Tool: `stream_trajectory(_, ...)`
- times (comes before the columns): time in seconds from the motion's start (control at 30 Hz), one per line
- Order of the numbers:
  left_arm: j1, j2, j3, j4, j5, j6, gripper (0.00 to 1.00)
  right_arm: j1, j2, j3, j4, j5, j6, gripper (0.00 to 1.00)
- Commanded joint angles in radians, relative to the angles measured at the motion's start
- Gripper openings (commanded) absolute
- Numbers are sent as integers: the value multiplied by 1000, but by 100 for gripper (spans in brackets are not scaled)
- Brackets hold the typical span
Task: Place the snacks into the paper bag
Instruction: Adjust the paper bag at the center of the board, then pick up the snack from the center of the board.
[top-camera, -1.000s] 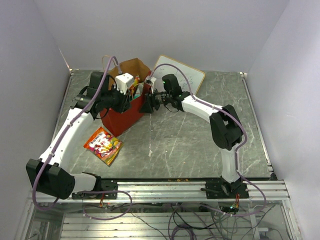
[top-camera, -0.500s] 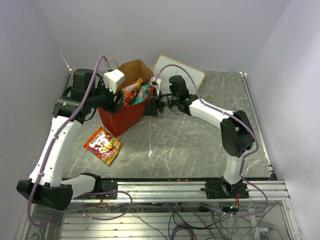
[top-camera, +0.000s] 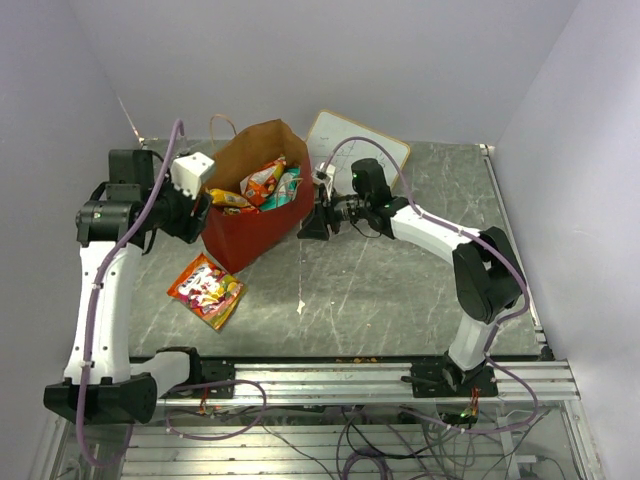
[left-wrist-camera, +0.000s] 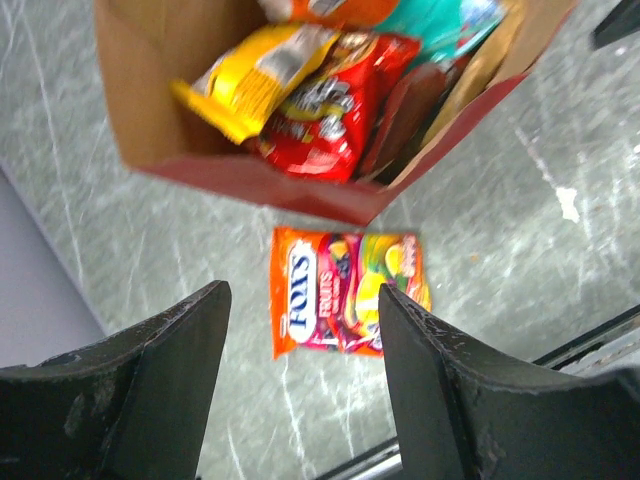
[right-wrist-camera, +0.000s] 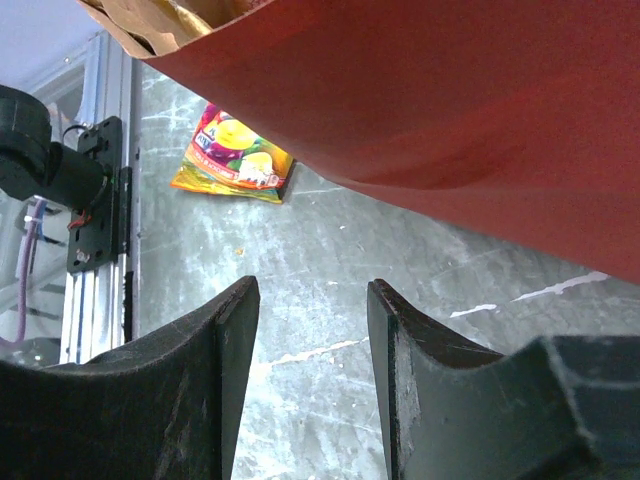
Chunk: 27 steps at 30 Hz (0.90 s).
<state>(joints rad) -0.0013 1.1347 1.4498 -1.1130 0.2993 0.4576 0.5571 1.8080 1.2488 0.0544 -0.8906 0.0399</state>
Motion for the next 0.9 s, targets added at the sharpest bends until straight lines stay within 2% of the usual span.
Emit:
stream_trajectory(0.0, 113, -47, -59, -108, 14, 136, 71, -12, -30, -23, 17, -21, -33, 47)
stream_trajectory(0.2, 317, -38, -242, -100, 73, 320, 70, -57, -70, -76, 36, -29, -29, 46)
stream_trajectory(0.33, 493, 57, -314, -105, 199, 480, 71, -98, -100, -88, -4, -17, -52, 45)
stream_trajectory(0.43, 572, 174, -338, -94, 258, 552, 72, -103, -131, -111, -27, 0, -78, 45)
stream_trajectory(0.67, 579, 392, -389, 95, 279, 506, 77, -130, -171, -145, -16, -30, -68, 45)
stream_trajectory(0.87, 545, 525, -385, 209, 280, 429, 76, -174, -176, -153, -16, -70, -59, 45)
